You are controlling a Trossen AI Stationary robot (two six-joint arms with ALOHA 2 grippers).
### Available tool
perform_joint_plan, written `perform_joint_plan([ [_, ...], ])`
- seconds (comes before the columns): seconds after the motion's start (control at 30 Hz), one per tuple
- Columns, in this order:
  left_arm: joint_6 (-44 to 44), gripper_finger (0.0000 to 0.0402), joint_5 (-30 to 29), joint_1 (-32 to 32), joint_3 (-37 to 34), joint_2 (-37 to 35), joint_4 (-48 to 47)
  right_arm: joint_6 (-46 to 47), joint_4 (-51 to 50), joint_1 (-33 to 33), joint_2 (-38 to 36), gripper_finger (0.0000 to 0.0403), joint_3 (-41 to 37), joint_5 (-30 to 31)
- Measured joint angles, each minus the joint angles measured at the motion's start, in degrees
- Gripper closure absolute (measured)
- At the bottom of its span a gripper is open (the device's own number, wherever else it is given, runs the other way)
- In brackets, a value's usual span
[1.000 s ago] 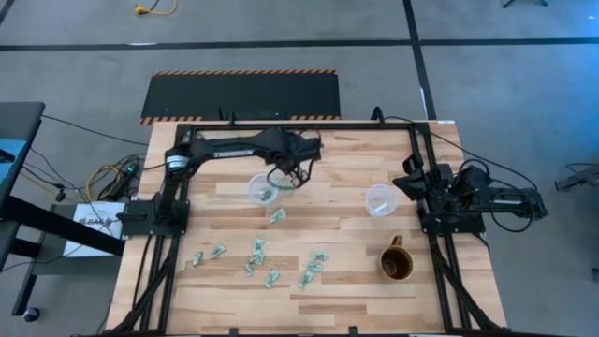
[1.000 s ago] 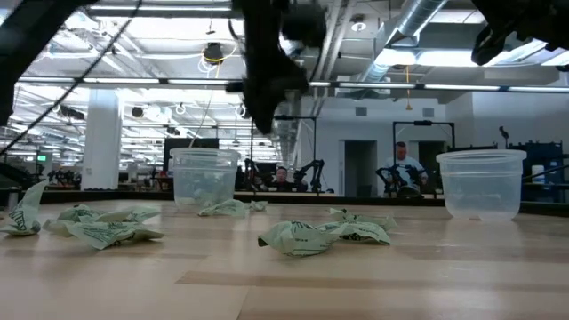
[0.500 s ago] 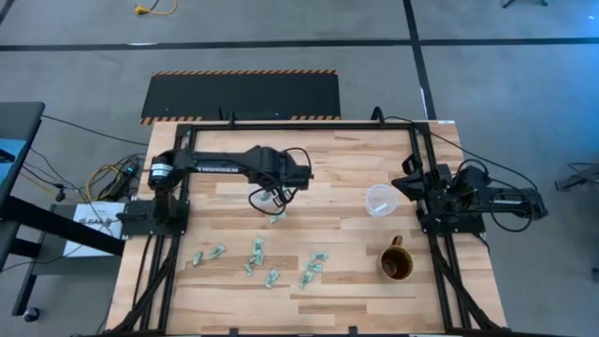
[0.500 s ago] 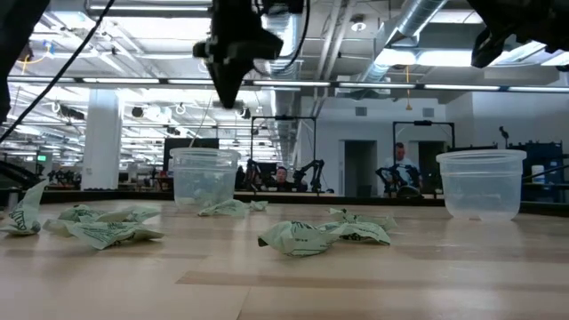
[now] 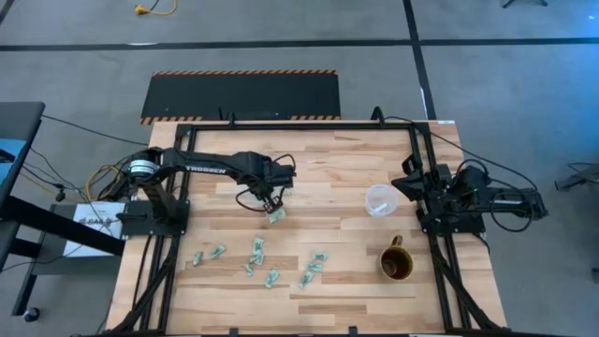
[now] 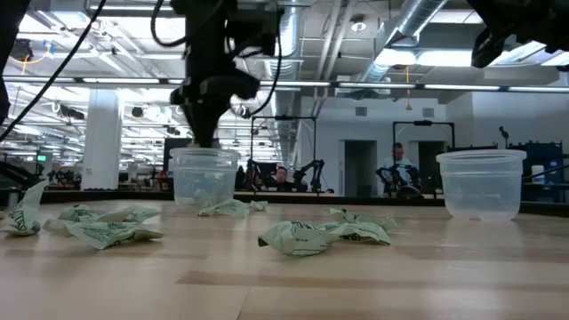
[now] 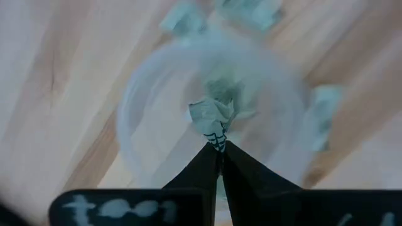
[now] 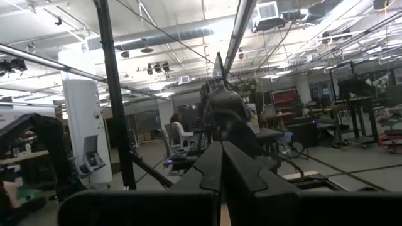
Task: Pick and place Stevia / Truvia into bins
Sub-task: Put the white stevia packet into the left transparent container
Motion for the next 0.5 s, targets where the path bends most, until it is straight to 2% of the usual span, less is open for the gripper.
perform_joint_plan([
  [0.27,1.9,0.0339,4.5,2.9,-3.9,0.0,3.1,0.0,0.0,0.0,0.0,0.0403,0.0,0.0],
  [0.5,2.1,0.0272,4.5,3.2,-3.9,0.0,3.0,0.0,0.0,0.0,0.0,0.0403,0.0,0.0],
])
